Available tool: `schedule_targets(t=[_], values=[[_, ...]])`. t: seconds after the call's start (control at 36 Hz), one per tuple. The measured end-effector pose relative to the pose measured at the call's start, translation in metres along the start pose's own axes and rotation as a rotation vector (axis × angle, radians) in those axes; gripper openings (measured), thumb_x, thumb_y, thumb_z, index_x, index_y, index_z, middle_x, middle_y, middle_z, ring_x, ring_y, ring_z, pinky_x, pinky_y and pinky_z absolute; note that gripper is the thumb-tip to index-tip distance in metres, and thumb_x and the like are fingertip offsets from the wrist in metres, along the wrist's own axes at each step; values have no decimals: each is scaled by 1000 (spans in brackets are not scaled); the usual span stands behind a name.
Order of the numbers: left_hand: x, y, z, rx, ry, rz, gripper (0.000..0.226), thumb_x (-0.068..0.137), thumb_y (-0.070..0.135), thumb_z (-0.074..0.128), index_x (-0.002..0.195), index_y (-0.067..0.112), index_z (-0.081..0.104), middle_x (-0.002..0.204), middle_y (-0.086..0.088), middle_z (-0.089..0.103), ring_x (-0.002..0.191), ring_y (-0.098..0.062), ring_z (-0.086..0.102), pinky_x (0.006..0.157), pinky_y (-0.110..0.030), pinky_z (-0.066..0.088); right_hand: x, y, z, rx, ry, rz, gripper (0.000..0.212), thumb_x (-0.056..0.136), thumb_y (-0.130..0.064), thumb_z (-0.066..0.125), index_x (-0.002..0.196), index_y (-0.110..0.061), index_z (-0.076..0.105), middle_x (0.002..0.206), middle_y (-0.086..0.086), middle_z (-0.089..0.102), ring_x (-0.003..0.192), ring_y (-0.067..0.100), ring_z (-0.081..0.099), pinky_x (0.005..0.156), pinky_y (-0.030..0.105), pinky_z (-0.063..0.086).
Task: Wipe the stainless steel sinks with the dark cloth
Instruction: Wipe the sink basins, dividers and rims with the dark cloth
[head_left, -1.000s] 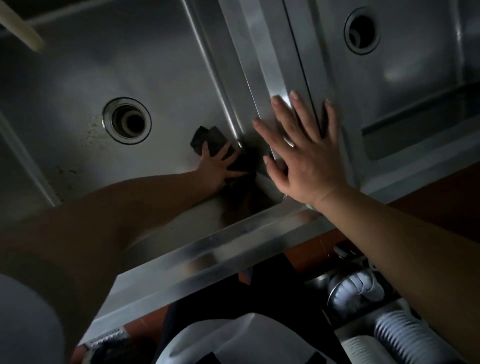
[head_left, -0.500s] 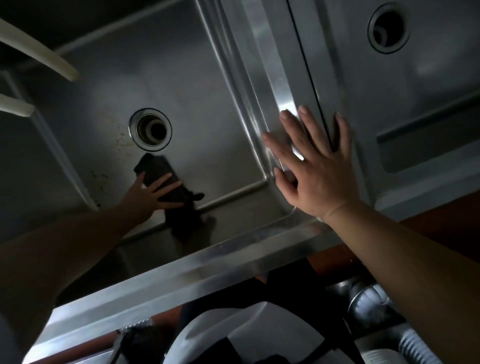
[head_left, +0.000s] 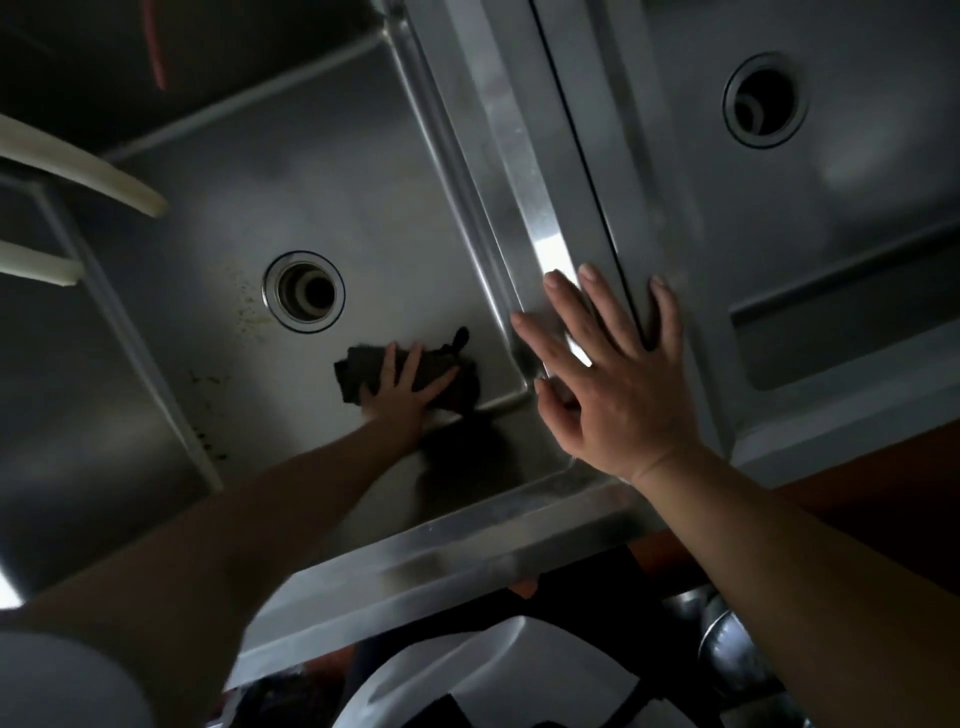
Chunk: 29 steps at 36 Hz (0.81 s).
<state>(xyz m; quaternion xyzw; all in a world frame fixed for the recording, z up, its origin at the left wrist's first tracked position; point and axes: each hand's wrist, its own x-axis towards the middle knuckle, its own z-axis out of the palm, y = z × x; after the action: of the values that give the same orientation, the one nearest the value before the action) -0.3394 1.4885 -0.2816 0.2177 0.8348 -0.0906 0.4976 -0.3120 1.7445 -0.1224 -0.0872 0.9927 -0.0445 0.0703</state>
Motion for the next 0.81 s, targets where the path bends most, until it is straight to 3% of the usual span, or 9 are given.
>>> schedule_targets(t=[0.06, 0.14, 0.22, 0.36, 0.53, 0.67, 0.81], values=[[12, 21, -11, -114, 22, -44, 93, 94, 31, 61, 147, 60, -10, 160, 2, -33, 147, -36, -29, 111, -71, 22, 0, 0, 0, -1, -4, -3, 57, 94, -43, 46, 150, -33, 38, 162, 1, 25, 151, 24, 16, 114, 66, 13], [26, 38, -32, -196, 53, -113, 103, 93, 7, 57, 147, 57, -16, 158, 2, -38, 146, -36, -30, 109, -68, 31, 0, 1, -1, -7, -11, -7, 58, 94, -44, 46, 151, -33, 36, 162, 1, 24, 151, 24, 15, 113, 66, 14], [32, 42, -41, -257, 54, -177, 107, 93, 6, 58, 146, 56, -21, 157, 1, -40, 146, -37, -30, 108, -67, 34, -1, 1, -1, -6, -32, -11, 60, 94, -44, 48, 151, -33, 34, 163, 1, 22, 152, 24, 12, 113, 67, 13], [30, 42, -40, -358, 57, -174, 100, 95, 5, 53, 148, 56, -13, 158, 2, -36, 146, -36, -30, 111, -70, 23, -1, 1, -1, -18, -75, -16, 63, 94, -47, 48, 153, -35, 29, 165, 0, 14, 153, 24, 7, 115, 66, 9], [-16, 19, -57, -671, 88, -232, 75, 92, 17, 52, 153, 46, 21, 166, 1, -10, 152, -32, -9, 117, -58, 23, -4, -2, 0, -21, -36, -15, 58, 94, -42, 44, 151, -33, 35, 164, 1, 18, 152, 25, 10, 114, 66, 10], [-96, -9, -57, -798, 243, -430, 64, 96, 38, 54, 154, 35, 27, 164, -4, 18, 149, -29, 18, 119, -48, 20, -6, -5, -6, -44, -132, -32, 57, 97, -42, 34, 153, -33, 29, 165, 6, 12, 153, 28, 1, 114, 67, 4], [-186, -45, -15, -885, 501, -770, 65, 93, 37, 58, 153, 33, 32, 165, -7, 14, 152, -29, 8, 122, -47, 14, -6, -5, -8, -26, -226, -62, 53, 96, -45, 29, 149, -39, 35, 166, 9, 5, 152, 32, -9, 112, 71, 2]])
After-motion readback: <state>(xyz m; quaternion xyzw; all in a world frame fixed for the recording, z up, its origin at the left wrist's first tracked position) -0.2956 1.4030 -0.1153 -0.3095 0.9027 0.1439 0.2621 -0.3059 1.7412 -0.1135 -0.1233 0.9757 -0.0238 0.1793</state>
